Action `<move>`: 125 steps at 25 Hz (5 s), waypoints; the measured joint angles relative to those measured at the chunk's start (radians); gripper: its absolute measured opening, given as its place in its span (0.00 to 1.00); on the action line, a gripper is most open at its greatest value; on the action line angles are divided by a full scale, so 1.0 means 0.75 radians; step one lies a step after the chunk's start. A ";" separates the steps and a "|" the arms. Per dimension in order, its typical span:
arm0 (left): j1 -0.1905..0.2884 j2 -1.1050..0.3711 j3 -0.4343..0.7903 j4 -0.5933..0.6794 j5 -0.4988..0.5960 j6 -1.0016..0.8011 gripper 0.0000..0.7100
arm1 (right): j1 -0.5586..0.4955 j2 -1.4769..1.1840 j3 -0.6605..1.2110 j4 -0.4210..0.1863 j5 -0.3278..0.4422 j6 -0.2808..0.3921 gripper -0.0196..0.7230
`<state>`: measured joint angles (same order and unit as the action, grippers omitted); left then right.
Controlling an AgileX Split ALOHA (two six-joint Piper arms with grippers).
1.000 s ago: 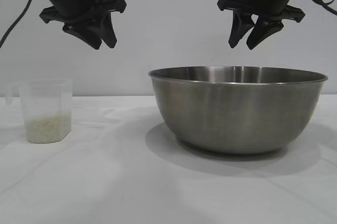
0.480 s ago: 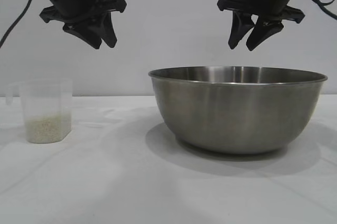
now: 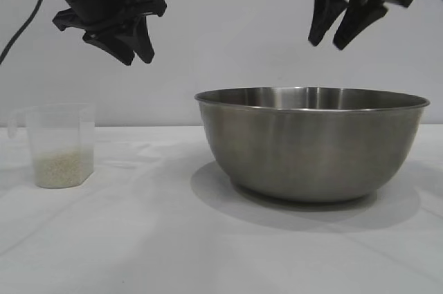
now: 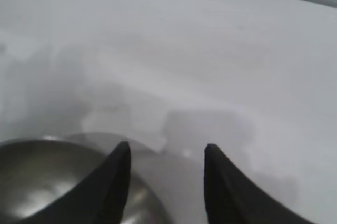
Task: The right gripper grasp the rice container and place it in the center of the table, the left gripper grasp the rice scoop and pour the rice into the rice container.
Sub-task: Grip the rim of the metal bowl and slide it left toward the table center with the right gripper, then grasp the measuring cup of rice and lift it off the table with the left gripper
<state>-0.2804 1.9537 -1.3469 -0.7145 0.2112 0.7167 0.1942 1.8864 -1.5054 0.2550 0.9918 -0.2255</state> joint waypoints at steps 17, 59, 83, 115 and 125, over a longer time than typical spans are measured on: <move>0.000 -0.022 -0.002 0.000 0.005 0.000 0.32 | -0.008 0.002 0.146 -0.036 0.137 0.006 0.38; -0.001 -0.022 -0.002 0.005 0.018 0.002 0.32 | 0.142 0.164 0.160 0.184 -0.024 0.012 0.20; -0.001 -0.022 -0.002 0.005 0.020 0.002 0.32 | 0.142 -0.300 0.391 -0.236 -0.464 0.007 0.38; -0.001 -0.022 -0.002 0.011 0.026 0.002 0.32 | -0.183 -1.875 1.195 -0.170 -0.080 0.089 0.38; -0.001 -0.022 -0.002 0.011 0.026 0.002 0.32 | -0.194 -2.080 1.195 -0.177 0.215 0.139 0.38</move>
<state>-0.2810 1.9374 -1.3485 -0.7064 0.2307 0.7184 0.0484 0.3263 -0.6092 0.1220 1.1531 -0.1214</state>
